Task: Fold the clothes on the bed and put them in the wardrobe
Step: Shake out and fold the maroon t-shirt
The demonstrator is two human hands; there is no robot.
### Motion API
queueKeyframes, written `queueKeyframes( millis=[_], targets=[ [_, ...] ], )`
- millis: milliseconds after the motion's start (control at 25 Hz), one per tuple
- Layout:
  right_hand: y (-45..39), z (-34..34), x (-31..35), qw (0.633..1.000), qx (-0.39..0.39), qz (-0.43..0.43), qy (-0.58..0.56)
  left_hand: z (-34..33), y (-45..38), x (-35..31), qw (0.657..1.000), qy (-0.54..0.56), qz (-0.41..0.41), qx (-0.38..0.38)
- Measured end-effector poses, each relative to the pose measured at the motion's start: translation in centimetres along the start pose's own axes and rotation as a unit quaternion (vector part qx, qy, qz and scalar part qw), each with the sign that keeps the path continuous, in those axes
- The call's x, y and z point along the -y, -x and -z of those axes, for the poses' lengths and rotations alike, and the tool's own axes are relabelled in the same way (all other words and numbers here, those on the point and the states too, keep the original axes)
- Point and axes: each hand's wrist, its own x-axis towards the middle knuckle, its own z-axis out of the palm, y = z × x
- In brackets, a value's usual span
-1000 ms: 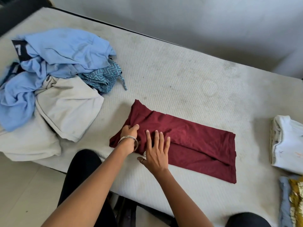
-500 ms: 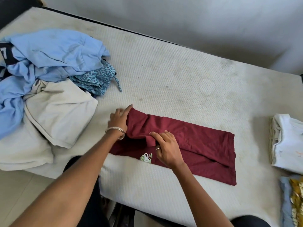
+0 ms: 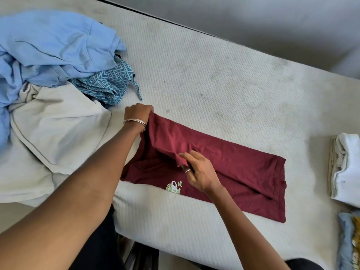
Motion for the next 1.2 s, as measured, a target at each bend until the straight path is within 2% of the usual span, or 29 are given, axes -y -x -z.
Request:
queueKeyframes(
  millis=[80, 160, 240, 280, 320, 400, 440, 480, 520, 600, 640, 680, 760, 840, 880, 960, 1080, 1200],
  targets=[
    [0.3, -0.6, 0.0, 0.998, 0.049, -0.016, 0.023, -0.4, 0.0, -0.2, 1.000, 0.022, 0.005, -0.007],
    [0.3, -1.4, 0.3, 0.993, 0.091, -0.014, 0.080, -1.0, 0.6, -0.5, 0.994, 0.089, 0.006, -0.066],
    [0.1, -2.2, 0.8, 0.989, 0.115, -0.014, 0.094, -0.8, 1.8, -0.8, 0.970, 0.184, -0.075, -0.136],
    [-0.3, -2.3, 1.2, 0.990, 0.125, -0.023, 0.062, -0.7, 2.5, -0.8, 0.955, 0.237, -0.128, -0.126],
    [-0.6, -2.2, 1.7, 0.992, 0.121, -0.033, 0.009, -0.6, 3.1, -0.7, 0.943, 0.281, -0.160, -0.078],
    [-1.2, -1.9, 2.2, 0.993, 0.052, -0.055, -0.095, -0.9, 4.0, -0.3, 0.932, 0.302, -0.191, 0.061],
    [-1.5, -1.5, 2.2, 0.987, -0.007, -0.089, -0.134, -1.2, 4.1, 0.2, 0.938, 0.271, -0.195, 0.098],
    [-1.8, -1.3, 1.8, 0.971, -0.066, -0.155, -0.169, -1.5, 4.1, 0.8, 0.946, 0.234, -0.193, 0.112],
    [-2.0, -0.8, 1.2, 0.937, -0.125, -0.248, -0.210, -1.9, 4.1, 1.2, 0.952, 0.212, -0.190, 0.114],
    [-2.4, -0.4, -0.2, 0.817, -0.232, -0.430, -0.307, -1.9, 3.4, 1.4, 0.967, 0.169, -0.163, 0.097],
    [-2.4, -0.4, -1.2, 0.768, -0.256, -0.485, -0.331, -1.6, 3.1, 1.2, 0.973, 0.137, -0.152, 0.103],
    [-2.3, -0.2, -1.7, 0.751, -0.247, -0.518, -0.326, -1.3, 2.8, 0.8, 0.979, 0.094, -0.146, 0.109],
    [-2.0, 0.1, -2.0, 0.776, -0.176, -0.528, -0.297, -1.1, 2.4, -0.1, 0.987, 0.035, -0.133, 0.087],
    [-1.6, 0.5, -1.6, 0.823, -0.097, -0.486, -0.276, -0.9, 1.8, -0.9, 0.993, 0.033, -0.092, 0.063],
    [-1.5, 0.4, -1.4, 0.847, -0.083, -0.457, -0.259, -0.7, 1.6, -1.1, 0.994, 0.040, -0.083, 0.053],
    [-1.2, 0.3, -1.1, 0.879, -0.132, -0.396, -0.230, -0.6, 1.3, -1.0, 0.994, 0.014, -0.108, 0.028],
    [-1.1, -0.2, -1.0, 0.869, -0.245, -0.369, -0.218, -0.5, 1.0, -0.1, 0.984, -0.072, -0.165, -0.011],
    [-1.9, -0.2, -1.2, 0.841, -0.216, -0.450, -0.210, -0.7, 1.3, -0.2, 0.973, -0.142, -0.182, -0.003]
  ],
)
